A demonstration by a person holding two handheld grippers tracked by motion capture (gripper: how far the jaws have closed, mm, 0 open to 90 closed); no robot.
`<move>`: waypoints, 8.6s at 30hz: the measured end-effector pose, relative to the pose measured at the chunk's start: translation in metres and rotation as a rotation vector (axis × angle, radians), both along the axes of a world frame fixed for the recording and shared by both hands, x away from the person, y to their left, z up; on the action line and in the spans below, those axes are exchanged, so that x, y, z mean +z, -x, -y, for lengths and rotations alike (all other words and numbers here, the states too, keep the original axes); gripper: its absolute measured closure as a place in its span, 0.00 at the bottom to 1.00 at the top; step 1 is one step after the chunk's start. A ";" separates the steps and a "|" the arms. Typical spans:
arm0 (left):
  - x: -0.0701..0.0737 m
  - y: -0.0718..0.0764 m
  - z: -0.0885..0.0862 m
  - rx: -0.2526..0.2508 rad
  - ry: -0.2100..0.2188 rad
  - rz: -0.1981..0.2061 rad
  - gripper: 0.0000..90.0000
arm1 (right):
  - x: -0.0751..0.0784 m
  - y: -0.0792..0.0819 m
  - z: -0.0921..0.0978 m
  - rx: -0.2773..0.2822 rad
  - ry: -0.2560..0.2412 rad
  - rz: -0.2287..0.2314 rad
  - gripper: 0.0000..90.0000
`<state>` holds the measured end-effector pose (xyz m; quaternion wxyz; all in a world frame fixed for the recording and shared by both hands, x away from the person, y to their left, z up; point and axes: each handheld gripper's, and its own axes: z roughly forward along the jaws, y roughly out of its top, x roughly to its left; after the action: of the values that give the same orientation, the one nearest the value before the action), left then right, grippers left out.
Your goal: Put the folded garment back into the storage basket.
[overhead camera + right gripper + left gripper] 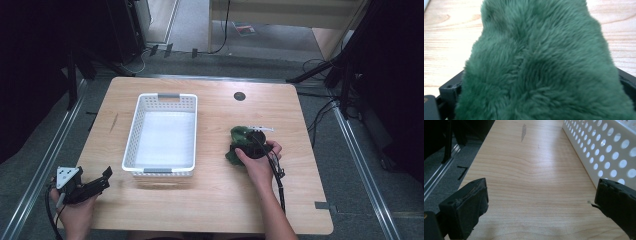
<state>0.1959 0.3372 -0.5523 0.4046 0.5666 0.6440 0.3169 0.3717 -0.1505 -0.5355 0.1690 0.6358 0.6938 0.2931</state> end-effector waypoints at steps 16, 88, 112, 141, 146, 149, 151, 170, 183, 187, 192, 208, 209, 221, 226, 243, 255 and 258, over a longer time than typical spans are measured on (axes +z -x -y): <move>0.000 0.000 0.000 -0.003 -0.002 -0.005 0.00 | -0.007 0.009 -0.009 0.000 0.086 0.068 0.07; 0.000 -0.001 0.001 -0.003 0.003 -0.008 0.00 | 0.089 0.010 -0.088 0.096 0.015 0.201 0.21; 0.000 -0.002 0.001 -0.008 0.000 -0.008 0.00 | 0.107 0.006 -0.139 0.167 0.003 0.201 0.21; 0.000 -0.002 0.001 -0.011 0.001 -0.006 0.00 | 0.090 -0.003 -0.222 0.231 -0.012 0.184 0.20; 0.000 -0.002 0.001 -0.011 0.002 -0.005 0.00 | 0.083 -0.006 -0.231 0.226 -0.006 0.187 0.20; 0.000 -0.002 0.001 -0.011 0.002 -0.005 0.00 | 0.076 -0.009 -0.237 0.224 -0.008 0.184 0.19; 0.000 -0.002 0.001 -0.012 0.002 -0.006 0.00 | 0.073 -0.010 -0.240 0.223 -0.014 0.177 0.19; 0.000 -0.002 0.001 -0.012 0.004 -0.010 0.00 | 0.031 -0.025 -0.265 0.242 0.055 0.115 0.19; 0.000 -0.002 0.001 -0.014 0.004 -0.007 0.00 | 0.030 -0.024 -0.270 0.268 0.039 0.080 0.12; 0.000 -0.001 0.001 -0.017 0.005 -0.006 0.00 | 0.033 -0.023 -0.270 0.269 0.031 0.074 0.10; 0.000 -0.001 0.001 -0.020 0.005 -0.004 0.00 | 0.038 -0.022 -0.268 0.281 0.017 0.083 0.08; 0.000 -0.002 0.001 -0.022 0.005 -0.005 0.00 | 0.076 -0.009 -0.242 0.283 -0.060 0.160 0.07; 0.000 -0.002 0.001 -0.022 0.004 -0.005 0.00 | 0.079 -0.007 -0.238 0.279 -0.060 0.167 0.08; 0.000 -0.002 0.001 -0.022 0.002 -0.006 0.00 | 0.096 0.002 -0.186 0.241 -0.074 0.222 0.09; 0.000 -0.002 0.001 -0.022 0.005 -0.005 0.00 | 0.095 0.002 -0.160 0.218 -0.071 0.225 0.11; 0.000 -0.002 0.000 -0.022 0.006 -0.010 0.00 | 0.083 0.011 -0.076 0.123 -0.024 0.230 0.13; 0.000 -0.001 0.001 -0.023 0.006 -0.009 0.00 | 0.062 0.023 -0.025 0.056 -0.020 0.223 0.14; 0.000 -0.001 0.001 -0.023 0.008 -0.009 0.00 | 0.058 0.027 -0.013 0.047 -0.014 0.230 0.14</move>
<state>0.1973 0.3364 -0.5523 0.4078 0.5738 0.6404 0.3072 0.3450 -0.1371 -0.4774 0.2359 0.5826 0.6825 0.3729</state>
